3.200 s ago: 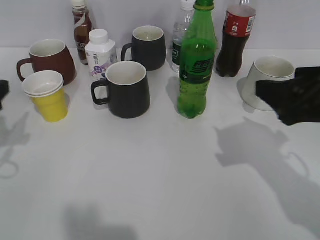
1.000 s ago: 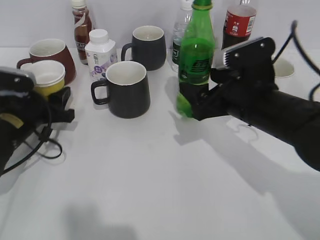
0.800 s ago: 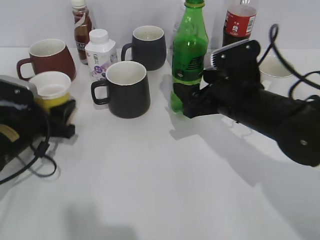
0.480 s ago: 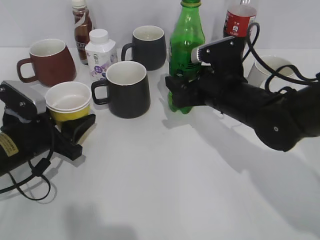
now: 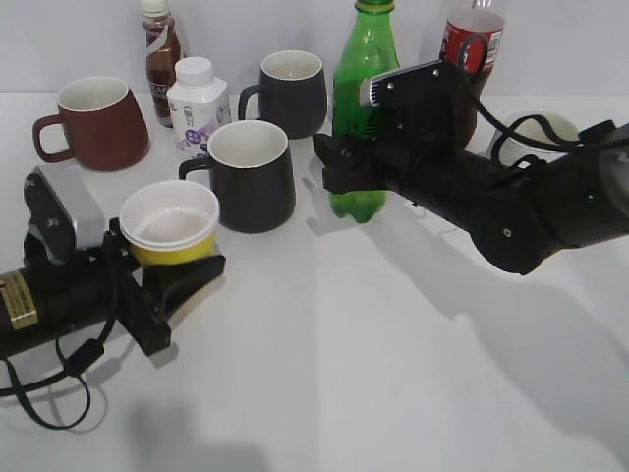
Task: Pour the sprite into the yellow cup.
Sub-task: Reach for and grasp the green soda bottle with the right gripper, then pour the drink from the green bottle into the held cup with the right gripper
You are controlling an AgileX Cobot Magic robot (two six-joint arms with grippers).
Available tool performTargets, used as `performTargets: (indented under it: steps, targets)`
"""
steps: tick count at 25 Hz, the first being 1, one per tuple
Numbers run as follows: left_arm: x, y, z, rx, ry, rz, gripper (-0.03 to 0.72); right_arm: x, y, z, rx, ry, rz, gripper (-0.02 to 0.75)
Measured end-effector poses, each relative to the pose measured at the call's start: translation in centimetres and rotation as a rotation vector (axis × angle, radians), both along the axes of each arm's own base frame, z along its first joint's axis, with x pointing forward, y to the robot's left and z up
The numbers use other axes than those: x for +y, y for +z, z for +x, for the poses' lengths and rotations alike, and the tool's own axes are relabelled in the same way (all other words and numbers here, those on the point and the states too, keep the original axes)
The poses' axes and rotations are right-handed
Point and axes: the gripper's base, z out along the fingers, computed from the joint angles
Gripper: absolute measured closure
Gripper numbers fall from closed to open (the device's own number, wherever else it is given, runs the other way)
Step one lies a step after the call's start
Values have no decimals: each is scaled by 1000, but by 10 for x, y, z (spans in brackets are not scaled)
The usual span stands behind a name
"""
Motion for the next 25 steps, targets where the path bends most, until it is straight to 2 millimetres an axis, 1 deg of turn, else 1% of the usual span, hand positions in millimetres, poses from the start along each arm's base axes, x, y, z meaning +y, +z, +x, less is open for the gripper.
performTargets:
  steps: [1,3,5,6,9,12,16,20,25]
  targets:
    - [-1,0,-2,-2,-22,3,291,0,-1,1,1,0,0,150]
    - [-3,0,-4,-5,-57,9,291,1,-1,1,-1,0,1,193]
    - [-4,0,-6,-6,-88,15,293,1,-1,1,-2,0,1,269]
    - [-5,-1,-7,-7,-100,17,295,1,-1,1,-3,0,2,290]
    - [-6,0,-8,-12,-120,19,295,1,0,1,-4,0,3,290]
    - [-13,1,-8,-14,-142,10,296,1,0,1,-4,1,2,290]
    - [-32,7,-8,-15,-198,-28,296,2,2,0,-16,26,-37,290]
    - [-43,12,-6,-6,-185,-64,297,0,12,-3,-52,64,-185,290]
    - [-52,15,3,49,-172,-83,297,-2,34,-7,-212,117,-393,290]
